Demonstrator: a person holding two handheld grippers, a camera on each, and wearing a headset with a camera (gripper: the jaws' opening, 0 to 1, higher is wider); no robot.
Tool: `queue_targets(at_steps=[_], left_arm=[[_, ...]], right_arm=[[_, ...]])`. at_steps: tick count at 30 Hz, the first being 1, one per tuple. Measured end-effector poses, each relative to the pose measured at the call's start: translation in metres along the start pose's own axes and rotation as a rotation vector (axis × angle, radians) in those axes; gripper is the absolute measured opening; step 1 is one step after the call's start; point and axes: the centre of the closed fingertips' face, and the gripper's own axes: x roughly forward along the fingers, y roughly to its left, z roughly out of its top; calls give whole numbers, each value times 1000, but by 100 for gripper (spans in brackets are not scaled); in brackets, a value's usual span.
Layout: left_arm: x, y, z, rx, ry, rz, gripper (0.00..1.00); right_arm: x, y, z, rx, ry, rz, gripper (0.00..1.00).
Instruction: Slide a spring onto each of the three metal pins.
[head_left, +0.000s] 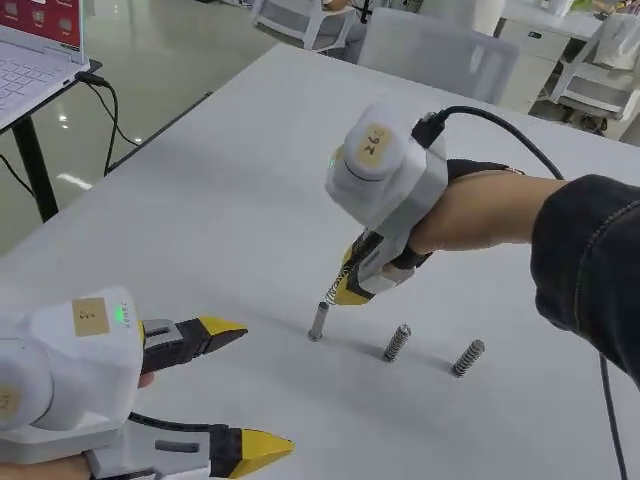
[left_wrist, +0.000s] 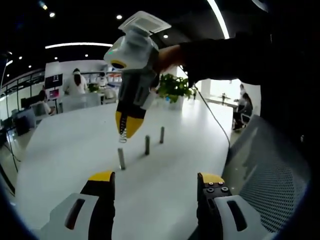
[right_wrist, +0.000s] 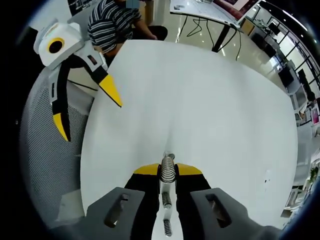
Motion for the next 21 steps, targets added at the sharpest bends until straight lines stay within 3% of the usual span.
queue_targets(at_steps=[21], left_arm=[[0,3,-5,-21,3,11,60]], right_arm=[[23,-5,-5,-10,41,25,9]])
